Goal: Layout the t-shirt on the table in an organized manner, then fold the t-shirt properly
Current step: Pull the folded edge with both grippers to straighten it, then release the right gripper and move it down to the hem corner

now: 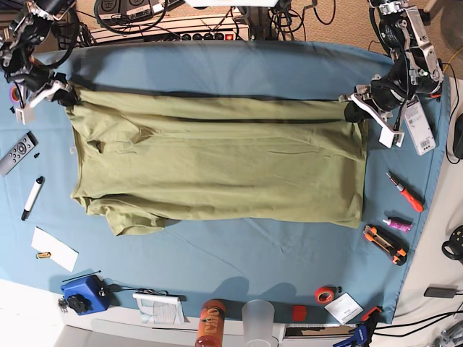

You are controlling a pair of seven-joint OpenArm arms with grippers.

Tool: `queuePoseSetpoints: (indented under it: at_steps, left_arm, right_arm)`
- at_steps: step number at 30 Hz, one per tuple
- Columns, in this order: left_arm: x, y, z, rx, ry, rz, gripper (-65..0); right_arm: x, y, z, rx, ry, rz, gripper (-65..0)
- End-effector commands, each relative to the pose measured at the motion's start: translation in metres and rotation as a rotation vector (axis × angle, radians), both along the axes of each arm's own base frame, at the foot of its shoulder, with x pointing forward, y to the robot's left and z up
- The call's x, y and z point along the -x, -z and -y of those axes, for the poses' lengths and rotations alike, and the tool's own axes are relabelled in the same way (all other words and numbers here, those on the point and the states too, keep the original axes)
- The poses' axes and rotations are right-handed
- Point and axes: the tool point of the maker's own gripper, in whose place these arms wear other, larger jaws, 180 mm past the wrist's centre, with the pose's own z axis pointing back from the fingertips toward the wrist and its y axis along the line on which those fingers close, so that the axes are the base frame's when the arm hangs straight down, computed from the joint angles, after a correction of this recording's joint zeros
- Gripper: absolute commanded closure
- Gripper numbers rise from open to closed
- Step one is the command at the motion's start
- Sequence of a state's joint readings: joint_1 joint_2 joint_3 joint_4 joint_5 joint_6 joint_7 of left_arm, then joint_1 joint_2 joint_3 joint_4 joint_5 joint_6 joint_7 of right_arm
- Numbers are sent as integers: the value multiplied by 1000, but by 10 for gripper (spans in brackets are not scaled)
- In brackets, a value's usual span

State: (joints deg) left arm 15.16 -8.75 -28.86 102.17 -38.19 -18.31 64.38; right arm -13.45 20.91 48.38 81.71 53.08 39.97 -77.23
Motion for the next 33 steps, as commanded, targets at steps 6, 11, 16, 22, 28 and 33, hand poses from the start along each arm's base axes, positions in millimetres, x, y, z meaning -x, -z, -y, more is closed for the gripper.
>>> queuePoseSetpoints:
  at_steps: [6, 11, 16, 22, 28, 33]
  left_arm:
    - [22, 0, -3, -51, 45, -35, 0]
    - [25, 2, -3, -51, 41, -42, 0]
    - [25, 1, -3, -52, 43, -39, -251]
    - [15, -20, -1, -75, 55, 26, -321]
    - [-7, -59, -2, -134, 52, 193, -320]
    - [-28, -83, -3, -149, 26, 317, -320]
  right_arm:
    - [2, -33, 24, 96, 20, 60, 0]
    - [4, -29, 20, 88, 6, 36, 0]
    - [6, -30, 18, 78, -6, 28, -147]
    - [-20, -76, 22, 31, -44, 199, -177]
    - [-46, -115, 42, 90, -32, 305, -177]
    - [-83, -145, 40, 102, -35, 424, -176]
